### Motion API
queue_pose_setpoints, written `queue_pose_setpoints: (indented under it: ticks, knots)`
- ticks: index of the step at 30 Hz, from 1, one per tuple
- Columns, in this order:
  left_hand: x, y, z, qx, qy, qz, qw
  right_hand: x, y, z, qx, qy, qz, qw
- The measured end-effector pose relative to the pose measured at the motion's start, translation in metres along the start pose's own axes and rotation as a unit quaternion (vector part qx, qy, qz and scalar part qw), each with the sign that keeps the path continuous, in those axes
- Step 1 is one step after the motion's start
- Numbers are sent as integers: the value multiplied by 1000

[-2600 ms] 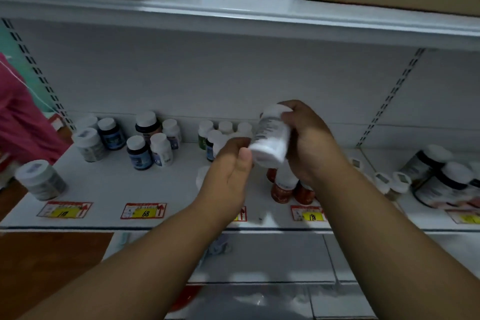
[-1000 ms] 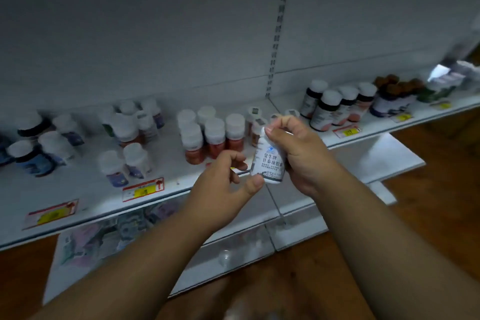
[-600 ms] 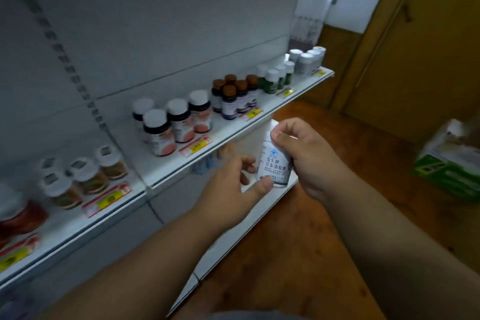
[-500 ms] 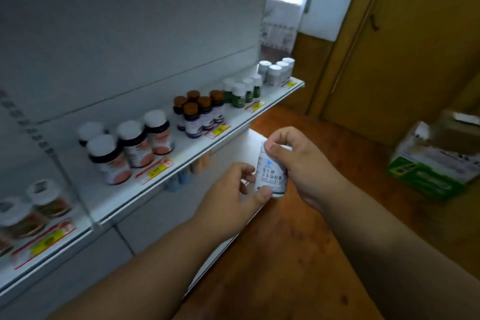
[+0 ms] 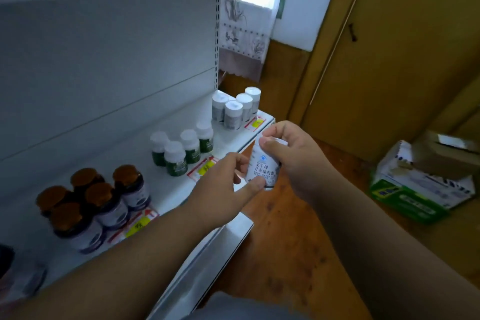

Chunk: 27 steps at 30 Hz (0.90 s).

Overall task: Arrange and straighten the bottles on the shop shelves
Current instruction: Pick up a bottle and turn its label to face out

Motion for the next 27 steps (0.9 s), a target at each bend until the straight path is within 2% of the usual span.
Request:
queue_pose_setpoints:
  ticks: [5, 9, 13, 15, 17, 19, 22, 27]
  knots:
    - [91, -3, -25, 31, -14, -18, 999, 96, -40, -9, -39, -46, -6, 998]
    - [150, -5, -33, 94, -18, -117, 988, 181, -57, -24, -79, -108, 7, 991]
    - [198, -10, -43, 214, -14, -246, 945, 274, -47, -45, -124, -158, 54, 978]
    - [218, -10, -43, 267, -53, -298, 915, 314, -28, -61, -121, -165, 110, 973]
    - [240, -7, -39, 314, -123, -324, 884, 345, -7, -74, -181, -201, 174, 947]
    - [261, -5, -30, 327, -195, -334, 862, 360, 16, -87, -241, -258, 253, 901]
    - [284, 1, -10, 339, -278, -334, 834, 367, 47, -110, -260, -292, 354, 850]
    - [289, 21, 23, 318, -348, -308, 827, 357, 72, -154, -303, -278, 465, 784]
Point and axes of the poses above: each hand's wrist, its own x-axis towards the middle knuckle, its own y-axis out of the palm, z = x × y, the point moved 9 cm from there along x, towards the middle knuckle, and after that the axes turned 15 degrees about -y, right-handed, at the moved point
